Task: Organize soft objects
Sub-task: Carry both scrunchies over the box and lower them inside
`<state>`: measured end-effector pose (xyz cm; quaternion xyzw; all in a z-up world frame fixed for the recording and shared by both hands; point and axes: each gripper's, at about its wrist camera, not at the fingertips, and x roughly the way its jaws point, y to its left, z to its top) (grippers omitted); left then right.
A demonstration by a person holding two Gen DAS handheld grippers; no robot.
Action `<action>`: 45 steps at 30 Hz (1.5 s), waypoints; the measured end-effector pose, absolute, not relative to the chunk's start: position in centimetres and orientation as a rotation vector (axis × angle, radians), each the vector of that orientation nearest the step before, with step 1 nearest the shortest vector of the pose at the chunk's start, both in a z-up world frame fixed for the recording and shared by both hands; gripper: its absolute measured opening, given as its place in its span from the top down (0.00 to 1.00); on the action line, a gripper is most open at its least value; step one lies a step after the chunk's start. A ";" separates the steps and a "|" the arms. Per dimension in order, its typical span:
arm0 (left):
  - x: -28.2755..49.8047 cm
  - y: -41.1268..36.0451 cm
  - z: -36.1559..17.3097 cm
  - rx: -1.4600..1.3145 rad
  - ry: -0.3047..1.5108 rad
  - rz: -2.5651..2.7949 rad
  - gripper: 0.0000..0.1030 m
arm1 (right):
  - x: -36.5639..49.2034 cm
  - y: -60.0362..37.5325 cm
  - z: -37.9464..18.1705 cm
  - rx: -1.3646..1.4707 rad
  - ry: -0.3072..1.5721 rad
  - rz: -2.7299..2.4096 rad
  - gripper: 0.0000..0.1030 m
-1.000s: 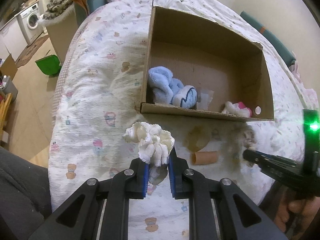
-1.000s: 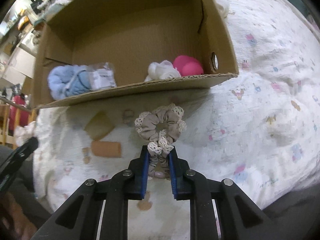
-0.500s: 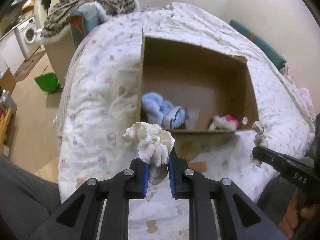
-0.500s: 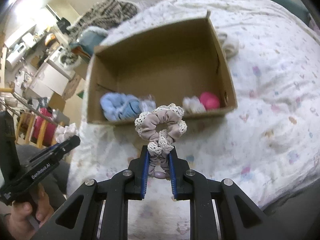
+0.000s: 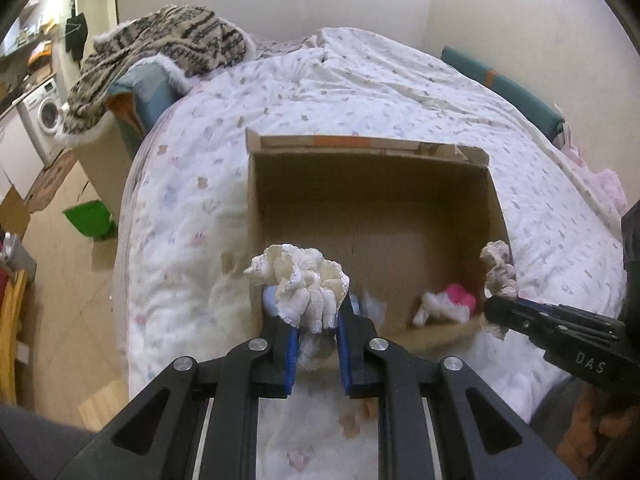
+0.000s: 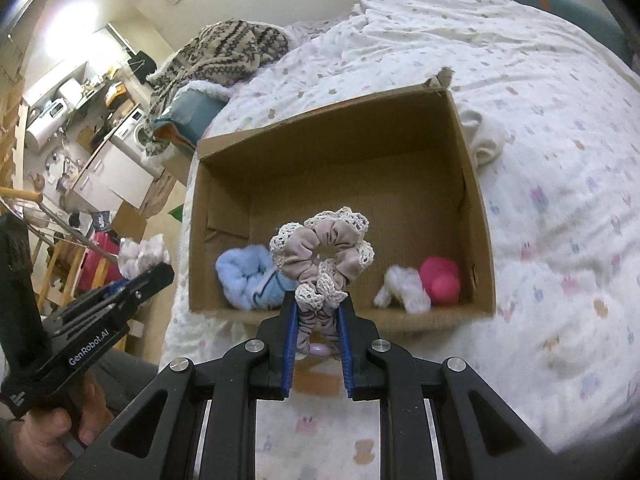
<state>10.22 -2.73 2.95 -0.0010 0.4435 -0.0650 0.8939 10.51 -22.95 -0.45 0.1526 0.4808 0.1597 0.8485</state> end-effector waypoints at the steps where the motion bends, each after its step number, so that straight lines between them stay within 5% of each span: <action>1: 10.7 -2.8 2.9 0.002 0.918 -0.134 0.85 | 10.9 -23.0 -0.6 0.320 1.017 0.336 0.80; 45: 17.0 -3.2 -4.2 -0.047 1.042 -0.125 0.81 | 16.5 -22.7 -8.3 0.327 1.172 0.284 0.80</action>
